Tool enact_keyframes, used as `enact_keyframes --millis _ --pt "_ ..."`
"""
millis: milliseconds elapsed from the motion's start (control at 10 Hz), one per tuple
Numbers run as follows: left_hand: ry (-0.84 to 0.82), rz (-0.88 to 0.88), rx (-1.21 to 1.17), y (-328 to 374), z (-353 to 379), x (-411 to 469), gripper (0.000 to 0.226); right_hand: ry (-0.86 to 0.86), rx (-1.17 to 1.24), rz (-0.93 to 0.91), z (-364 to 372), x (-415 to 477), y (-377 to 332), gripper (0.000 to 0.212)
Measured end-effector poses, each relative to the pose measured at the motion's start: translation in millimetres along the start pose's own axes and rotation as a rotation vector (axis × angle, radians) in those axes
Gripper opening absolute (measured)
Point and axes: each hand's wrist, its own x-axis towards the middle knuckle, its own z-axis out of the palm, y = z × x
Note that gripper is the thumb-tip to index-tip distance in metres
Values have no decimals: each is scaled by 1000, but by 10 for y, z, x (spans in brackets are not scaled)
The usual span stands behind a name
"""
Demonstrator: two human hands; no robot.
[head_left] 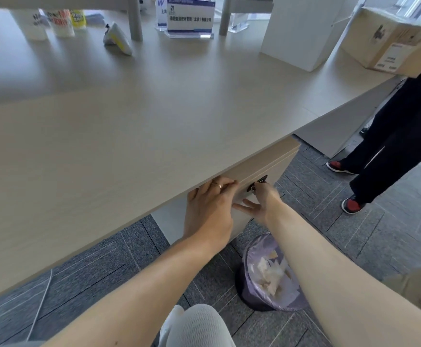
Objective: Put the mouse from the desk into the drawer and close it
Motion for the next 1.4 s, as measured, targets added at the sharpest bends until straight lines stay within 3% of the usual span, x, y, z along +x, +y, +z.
enact_keyframes --millis 1200,1300,1400 --pt "42 29 1 -46 54 5 64 -42 76 14 1 46 -7 36" --pt "40 42 -2 -79 57 12 66 -77 82 10 -48 -42 -46 41" --pt "-14 29 9 -84 -5 -3 76 -12 -5 -42 -207 -213 -173 59"
